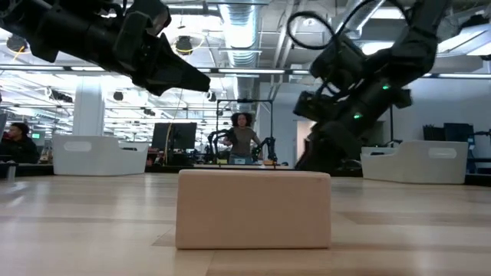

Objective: Sort & place blocks by color
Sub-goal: Put the top brown block into the gray bin

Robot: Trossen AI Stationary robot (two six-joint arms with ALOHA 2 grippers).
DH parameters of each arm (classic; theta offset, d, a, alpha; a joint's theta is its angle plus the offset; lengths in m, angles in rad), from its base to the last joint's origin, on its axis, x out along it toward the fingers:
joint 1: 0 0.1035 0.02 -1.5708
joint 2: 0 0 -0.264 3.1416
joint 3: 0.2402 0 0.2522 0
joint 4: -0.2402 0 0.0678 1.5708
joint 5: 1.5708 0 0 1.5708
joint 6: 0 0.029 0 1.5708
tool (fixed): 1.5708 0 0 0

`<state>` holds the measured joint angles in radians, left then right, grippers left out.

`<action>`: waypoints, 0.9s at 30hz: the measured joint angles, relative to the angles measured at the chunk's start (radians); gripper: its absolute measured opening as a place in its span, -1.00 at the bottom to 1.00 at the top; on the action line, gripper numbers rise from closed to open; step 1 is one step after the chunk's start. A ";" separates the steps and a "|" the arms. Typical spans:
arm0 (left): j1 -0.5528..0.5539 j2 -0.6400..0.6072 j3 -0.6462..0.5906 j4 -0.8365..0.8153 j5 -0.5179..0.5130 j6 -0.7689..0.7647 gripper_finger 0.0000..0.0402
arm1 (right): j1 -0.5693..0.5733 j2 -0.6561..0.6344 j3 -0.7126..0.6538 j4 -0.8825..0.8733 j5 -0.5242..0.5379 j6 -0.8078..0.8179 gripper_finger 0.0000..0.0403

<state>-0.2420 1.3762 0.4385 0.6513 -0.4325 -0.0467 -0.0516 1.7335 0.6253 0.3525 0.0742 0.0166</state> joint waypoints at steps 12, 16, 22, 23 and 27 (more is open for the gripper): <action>0.000 0.001 0.000 -0.039 -0.028 -0.012 -0.07 | -0.005 0.007 0.071 -0.189 -0.002 0.011 0.03; 0.000 0.001 0.000 -0.053 -0.040 -0.029 -0.07 | -0.014 -0.071 0.083 -0.331 0.001 0.007 -0.32; -0.003 0.001 0.000 -0.075 -0.052 -0.049 -0.07 | -0.067 -0.231 0.091 -0.468 0.003 0.008 -0.41; -0.004 0.001 0.000 -0.077 -0.052 -0.053 -0.07 | -0.080 -0.260 0.091 -0.499 0.003 0.008 -0.41; -0.006 0.001 0.000 -0.080 -0.051 -0.063 -0.07 | -0.147 -0.393 0.091 -0.634 0.062 0.027 -0.32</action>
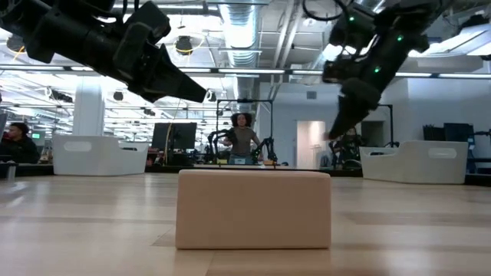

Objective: Sort & place blocks by color
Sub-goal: Put the top brown block into the gray bin

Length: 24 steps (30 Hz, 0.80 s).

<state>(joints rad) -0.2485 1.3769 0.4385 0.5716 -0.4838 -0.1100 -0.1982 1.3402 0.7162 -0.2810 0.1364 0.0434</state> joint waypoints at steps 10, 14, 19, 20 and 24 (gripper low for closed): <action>0.000 0.000 0.000 -0.006 -0.023 -0.026 -0.07 | -0.286 -0.205 0.000 -0.343 0.211 0.270 -0.33; 0.000 0.000 0.000 -0.001 -0.021 -0.024 -0.07 | -0.332 -0.210 0.000 -0.356 0.212 0.296 -0.32; -0.011 0.000 0.000 -0.007 -0.029 -0.028 -0.07 | -0.369 -0.198 0.000 -0.384 0.270 0.359 -0.33; -0.014 0.000 0.000 -0.006 -0.035 -0.031 -0.07 | -0.380 -0.189 0.000 -0.394 0.298 0.375 -0.32; -0.016 0.000 0.000 -0.006 -0.061 -0.047 -0.07 | -0.455 -0.119 -0.023 -0.412 0.301 0.394 -0.32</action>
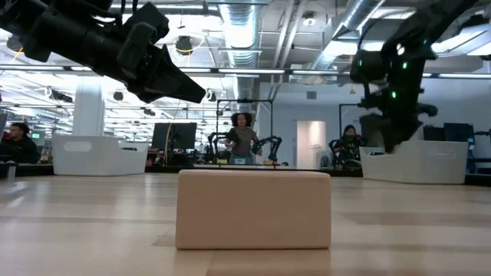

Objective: Sort & place blocks by color
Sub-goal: Put the top brown block into the gray bin, then put the brown block into the grey bin

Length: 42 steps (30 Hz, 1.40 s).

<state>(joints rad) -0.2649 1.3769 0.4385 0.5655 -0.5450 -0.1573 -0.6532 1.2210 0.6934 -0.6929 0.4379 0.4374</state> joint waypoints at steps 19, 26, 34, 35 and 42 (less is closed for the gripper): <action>0.000 0.000 0.000 -0.024 -0.002 -0.020 -0.07 | -0.143 0.272 -0.009 0.105 -0.072 -0.096 -0.09; -0.021 -0.003 0.000 -0.038 -0.053 -0.021 -0.07 | -0.147 0.195 -0.010 0.137 -0.071 -0.107 0.26; -0.091 -0.035 0.001 -0.024 -0.151 0.039 -0.07 | -0.058 -0.033 -0.010 0.138 -0.071 -0.109 0.31; -0.102 -0.041 0.001 -0.021 -0.151 0.040 -0.07 | -0.027 -0.068 -0.010 0.136 -0.070 -0.115 0.31; -0.202 -0.042 0.001 0.020 -0.058 0.002 -0.07 | 0.385 -0.267 -0.010 0.163 -0.020 -0.007 0.31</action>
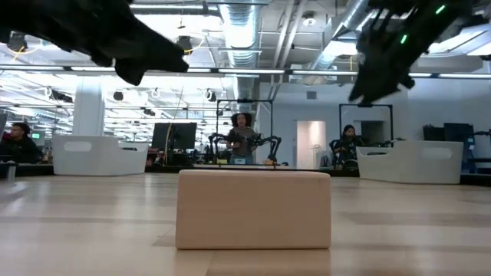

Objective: Sort & place blocks by color
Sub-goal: Put the brown block into the grey bin

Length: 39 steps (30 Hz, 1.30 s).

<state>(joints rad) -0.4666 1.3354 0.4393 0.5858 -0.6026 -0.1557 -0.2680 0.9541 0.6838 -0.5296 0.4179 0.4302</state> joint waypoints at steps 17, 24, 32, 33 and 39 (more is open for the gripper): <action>-0.204 0.465 0.380 0.050 -0.037 -0.022 0.04 | 0.952 0.212 0.003 0.244 0.629 0.414 0.31; -0.211 0.607 0.531 -0.085 0.059 -0.094 0.34 | 0.993 0.355 0.004 0.271 0.647 0.540 0.31; -0.209 0.744 0.665 -0.187 0.064 -0.119 0.52 | 1.016 0.461 0.066 0.285 0.599 0.568 0.31; -0.208 0.751 0.674 -0.209 0.063 -0.131 0.52 | 1.018 0.467 0.075 0.285 0.596 0.567 0.31; -0.205 0.760 0.687 -0.314 0.061 -0.213 0.47 | 1.024 0.478 0.103 0.279 0.594 0.557 0.31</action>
<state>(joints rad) -0.6715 2.0953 1.1259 0.2717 -0.5414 -0.3689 0.7564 1.4326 0.7865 -0.2502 1.0119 0.9867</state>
